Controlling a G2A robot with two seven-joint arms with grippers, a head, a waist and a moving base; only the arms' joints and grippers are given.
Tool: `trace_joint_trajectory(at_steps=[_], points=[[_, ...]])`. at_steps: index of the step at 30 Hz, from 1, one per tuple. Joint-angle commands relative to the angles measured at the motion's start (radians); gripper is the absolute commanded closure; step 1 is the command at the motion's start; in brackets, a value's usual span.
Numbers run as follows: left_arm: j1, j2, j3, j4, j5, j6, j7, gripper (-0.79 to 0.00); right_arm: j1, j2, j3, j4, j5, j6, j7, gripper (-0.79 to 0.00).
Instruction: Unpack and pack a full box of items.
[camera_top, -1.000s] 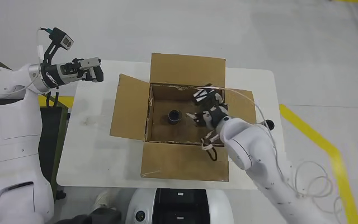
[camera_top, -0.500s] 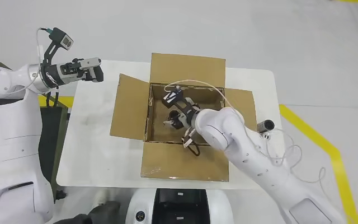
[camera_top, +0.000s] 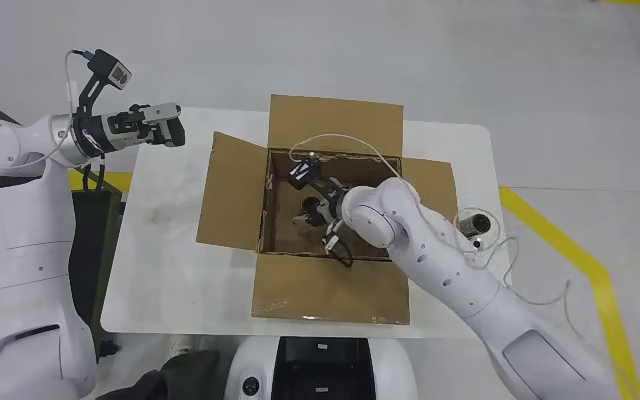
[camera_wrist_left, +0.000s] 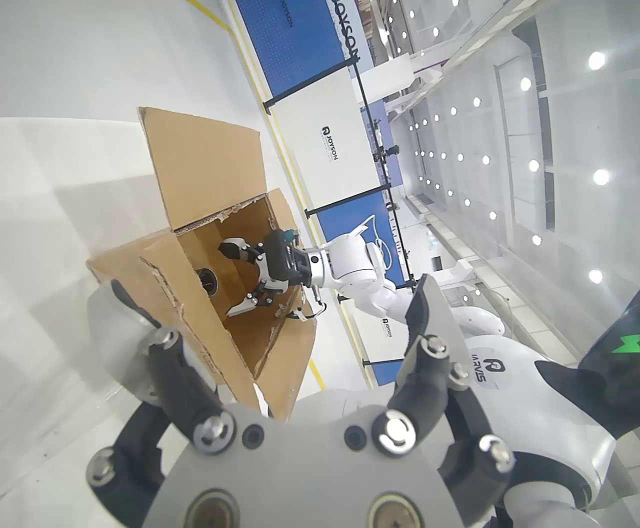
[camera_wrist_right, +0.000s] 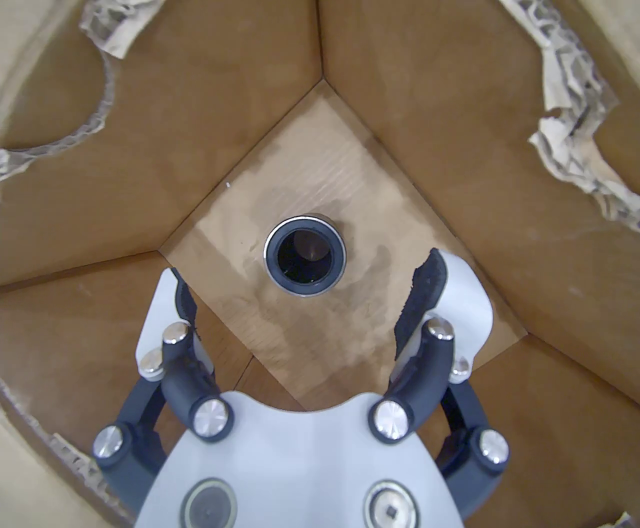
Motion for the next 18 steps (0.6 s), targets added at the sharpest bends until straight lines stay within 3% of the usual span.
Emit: trace_joint_trajectory(at_steps=[1,18], points=[[0.000,0.000,0.000,0.000,0.000,0.000,0.000,-0.785,0.012,-0.008,-0.006,0.026,0.013,-0.001,-0.004,-0.785],[0.000,0.000,0.000,0.000,0.000,0.000,0.000,-0.785,0.065,-0.070,-0.067,0.207,0.062,-0.013,-0.038,-0.785]])
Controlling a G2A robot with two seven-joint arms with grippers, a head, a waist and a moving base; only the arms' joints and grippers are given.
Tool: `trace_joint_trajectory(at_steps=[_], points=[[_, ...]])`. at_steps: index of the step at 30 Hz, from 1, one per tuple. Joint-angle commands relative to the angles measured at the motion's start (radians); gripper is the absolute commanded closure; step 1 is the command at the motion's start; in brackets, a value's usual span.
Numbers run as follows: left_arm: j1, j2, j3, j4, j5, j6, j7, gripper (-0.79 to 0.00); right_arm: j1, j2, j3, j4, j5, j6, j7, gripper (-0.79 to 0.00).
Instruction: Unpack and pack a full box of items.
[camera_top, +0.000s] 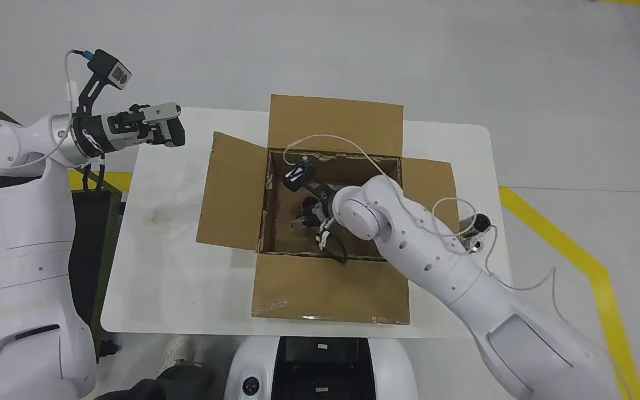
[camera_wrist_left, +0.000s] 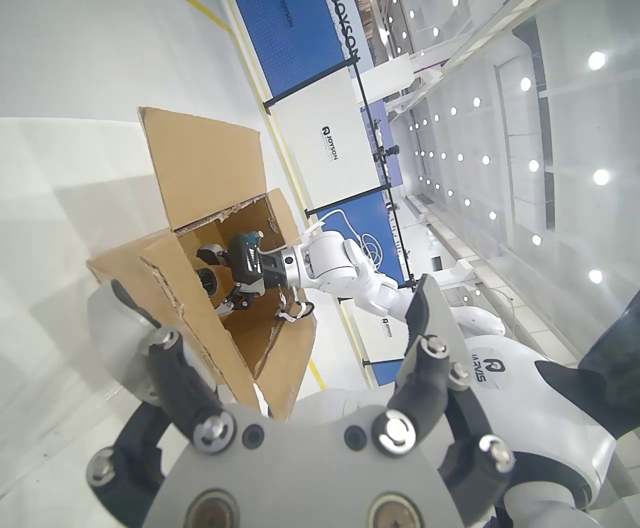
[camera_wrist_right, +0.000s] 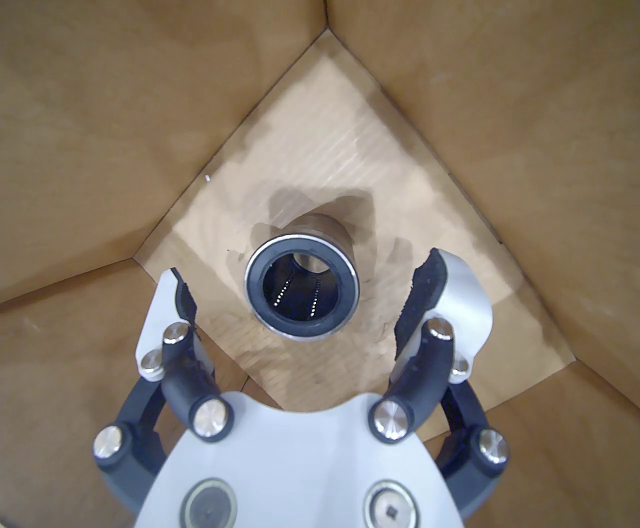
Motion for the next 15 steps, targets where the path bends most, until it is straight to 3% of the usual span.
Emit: trace_joint_trajectory(at_steps=[1,5,8,10,14,15], points=[[0.000,0.000,0.000,0.000,0.000,0.000,0.000,-0.785,0.005,-0.006,-0.002,0.014,0.006,-0.003,-0.002,-0.785],[0.000,0.000,0.000,0.000,0.000,0.000,0.000,-0.785,0.012,-0.015,-0.004,0.033,0.011,-0.008,-0.005,-0.779],[0.000,0.000,0.000,0.000,0.000,0.000,0.000,-0.785,0.011,-0.021,-0.010,0.043,0.013,-0.022,-0.005,-0.733],[0.000,0.000,0.000,0.000,0.000,0.000,0.000,-0.785,0.012,-0.024,-0.011,0.046,0.009,-0.023,-0.007,-0.613],[0.000,0.000,0.000,0.000,0.000,0.000,0.000,-0.785,0.011,-0.026,-0.002,0.053,0.007,-0.029,-0.006,-0.219],[0.000,0.000,0.000,0.000,0.000,0.000,0.000,-0.785,0.010,-0.026,0.001,0.054,0.005,-0.031,-0.006,-0.154]])
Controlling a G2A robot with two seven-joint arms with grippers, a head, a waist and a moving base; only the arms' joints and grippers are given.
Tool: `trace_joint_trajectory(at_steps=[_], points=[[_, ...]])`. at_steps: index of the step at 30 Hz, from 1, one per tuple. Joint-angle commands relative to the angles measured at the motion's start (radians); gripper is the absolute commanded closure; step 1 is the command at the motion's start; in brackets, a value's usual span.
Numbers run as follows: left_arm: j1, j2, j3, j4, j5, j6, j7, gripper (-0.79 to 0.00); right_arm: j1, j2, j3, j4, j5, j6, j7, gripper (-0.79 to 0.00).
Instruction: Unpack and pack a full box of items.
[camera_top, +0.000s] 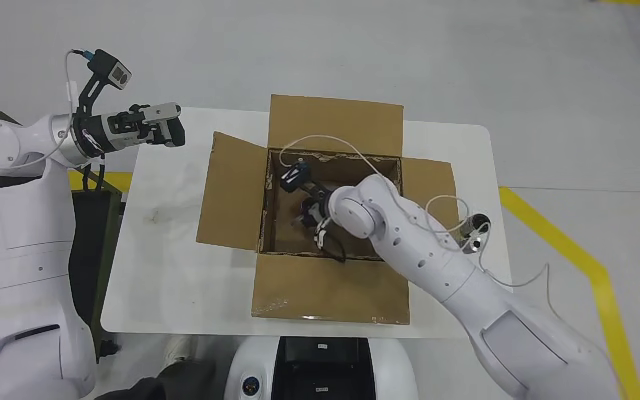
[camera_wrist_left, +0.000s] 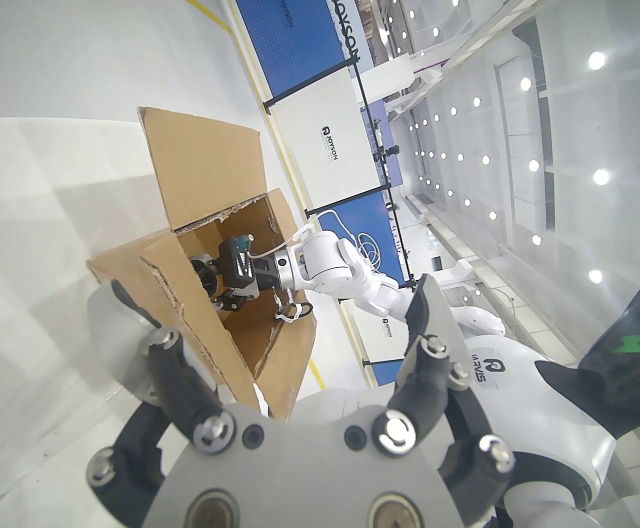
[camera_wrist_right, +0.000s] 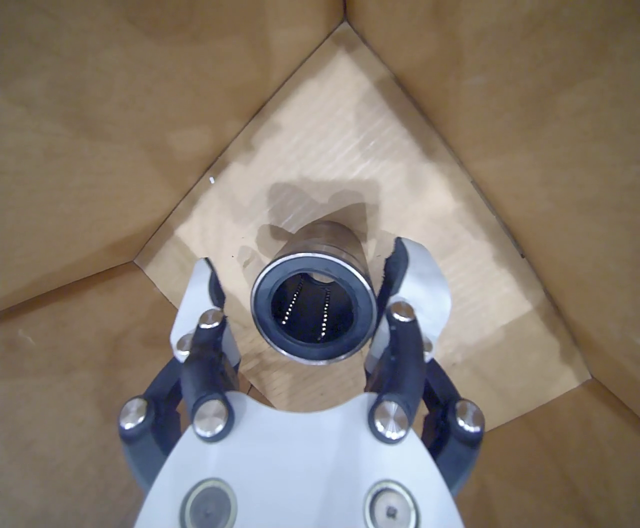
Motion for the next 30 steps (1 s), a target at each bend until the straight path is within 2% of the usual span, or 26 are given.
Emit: trace_joint_trajectory(at_steps=[1,3,4,11,23,30], points=[[0.000,0.000,0.000,0.000,0.000,0.000,0.000,-0.785,-0.003,0.001,0.007,0.002,-0.003,-0.004,0.001,-0.126],[0.000,0.000,0.000,0.000,0.000,0.000,0.000,-0.785,-0.007,0.002,0.015,0.000,-0.006,-0.008,0.002,-0.071],[0.000,0.000,0.000,0.000,0.000,0.000,0.000,-0.785,-0.009,0.003,0.019,-0.001,-0.007,-0.010,0.003,0.000],[0.000,0.000,0.000,0.000,0.000,0.000,0.000,-0.785,-0.045,0.021,0.066,-0.085,-0.036,-0.015,0.001,0.000],[0.000,0.000,0.000,0.000,0.000,0.000,0.000,-0.785,-0.218,0.094,0.249,-0.466,-0.137,-0.021,0.053,0.000],[0.000,0.000,0.000,0.000,0.000,0.000,0.000,-0.785,-0.295,0.119,0.347,-0.575,-0.163,-0.011,0.061,0.000]])
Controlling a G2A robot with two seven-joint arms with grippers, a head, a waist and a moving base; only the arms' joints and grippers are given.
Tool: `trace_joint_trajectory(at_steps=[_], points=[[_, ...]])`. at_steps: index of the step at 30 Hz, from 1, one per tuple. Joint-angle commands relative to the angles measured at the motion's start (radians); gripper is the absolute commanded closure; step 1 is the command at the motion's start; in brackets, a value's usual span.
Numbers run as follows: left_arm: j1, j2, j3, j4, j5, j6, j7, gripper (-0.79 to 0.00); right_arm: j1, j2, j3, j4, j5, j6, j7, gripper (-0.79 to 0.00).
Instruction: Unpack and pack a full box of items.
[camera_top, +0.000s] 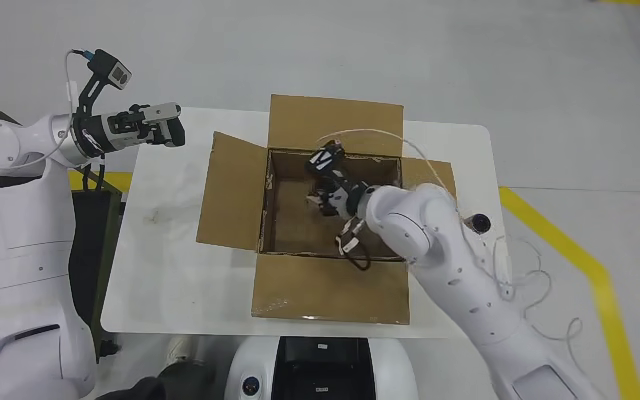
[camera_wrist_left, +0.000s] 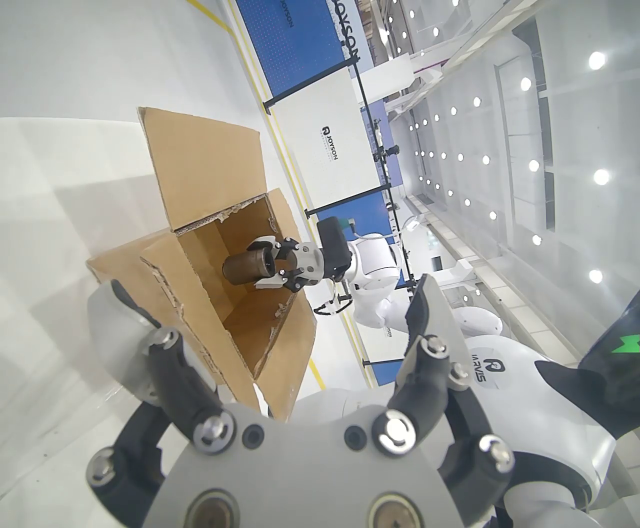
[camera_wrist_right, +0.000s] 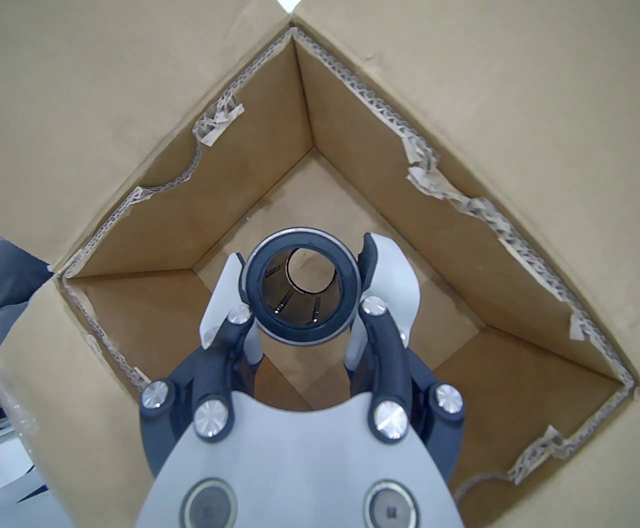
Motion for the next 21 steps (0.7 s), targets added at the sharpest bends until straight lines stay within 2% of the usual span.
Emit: trace_joint_trajectory(at_steps=[1,21], points=[[0.000,0.000,0.000,0.000,0.000,0.000,0.000,-0.785,-0.019,0.006,0.027,-0.030,-0.002,0.002,-0.003,0.000],[0.000,0.000,0.000,0.000,0.000,0.000,0.000,-0.785,-0.311,0.069,0.353,-0.404,-0.061,0.030,0.002,0.000]])
